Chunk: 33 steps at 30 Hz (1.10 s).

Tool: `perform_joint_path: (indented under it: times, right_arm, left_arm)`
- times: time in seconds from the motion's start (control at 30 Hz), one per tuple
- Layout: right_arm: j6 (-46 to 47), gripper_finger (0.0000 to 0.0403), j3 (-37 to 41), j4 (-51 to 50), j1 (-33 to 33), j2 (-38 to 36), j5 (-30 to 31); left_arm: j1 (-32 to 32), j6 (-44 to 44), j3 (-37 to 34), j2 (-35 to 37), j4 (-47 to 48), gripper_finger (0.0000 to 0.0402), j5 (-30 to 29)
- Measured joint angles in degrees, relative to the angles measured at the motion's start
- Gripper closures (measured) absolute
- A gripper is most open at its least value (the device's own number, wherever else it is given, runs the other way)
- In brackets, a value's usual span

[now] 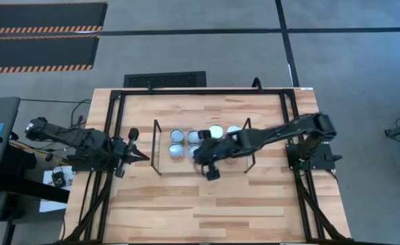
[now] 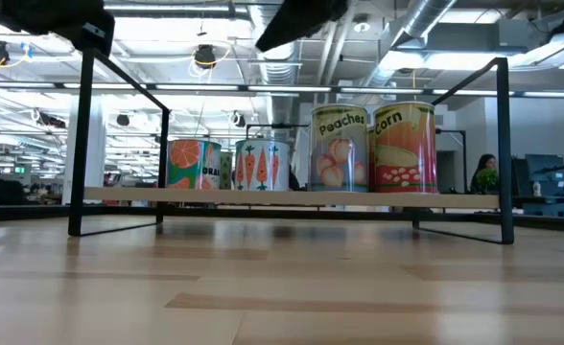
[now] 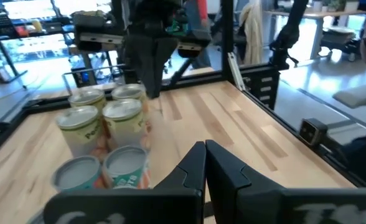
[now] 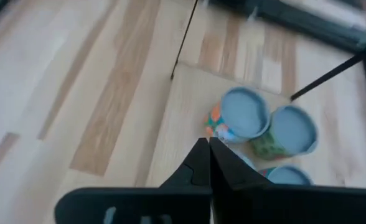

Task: Pick and place cans onto a shelf
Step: Return to Home Position

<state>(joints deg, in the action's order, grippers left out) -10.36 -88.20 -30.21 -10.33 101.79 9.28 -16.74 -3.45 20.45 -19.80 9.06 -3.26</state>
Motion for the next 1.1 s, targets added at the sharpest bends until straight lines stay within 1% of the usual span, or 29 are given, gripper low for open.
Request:
perform_joint_path:
  times: [0.17,0.37,0.47,0.5,0.67,0.77,0.9,1.1]
  right_arm:
    - [-0.8,0.0398,15.2,13.4,1.7,-11.9,-3.3]
    - [-1.6,0.0399,31.5,24.1,2.4,-28.7,-3.4]
    - [-1.9,0.0399,37.9,26.3,2.5,-37.0,-3.3]
    - [-2.0,0.0399,39.9,27.1,2.6,-39.9,-3.2]
    - [-2.2,0.04,49.7,30.0,4.0,-52.3,-2.1]
    - [-2.2,0.04,54.5,31.0,5.1,-59.0,-2.1]
    - [-2.7,0.04,60.7,33.4,7.4,-66.7,-3.2]
    - [-3.2,0.04,69.4,37.6,11.9,-76.2,-5.2]
  left_arm:
    - [5.5,0.0,0.0,2.0,-0.4,0.0401,2.4]
    - [10.6,-0.8,0.0,4.2,-0.7,0.0401,0.4]
    - [12.7,-1.2,-0.2,5.0,-1.6,0.0401,-0.7]
    - [13.4,-1.3,-1.0,5.1,-3.2,0.0401,-0.7]
    - [16.6,-1.4,-7.9,5.7,-11.7,0.0401,-0.6]
    - [18.0,-1.4,-10.5,6.0,-14.4,0.0401,-0.6]
    - [19.2,-0.5,-12.4,7.9,-14.9,0.0401,-0.6]
    - [19.7,0.0,-15.3,14.2,-14.1,0.0401,-0.8]
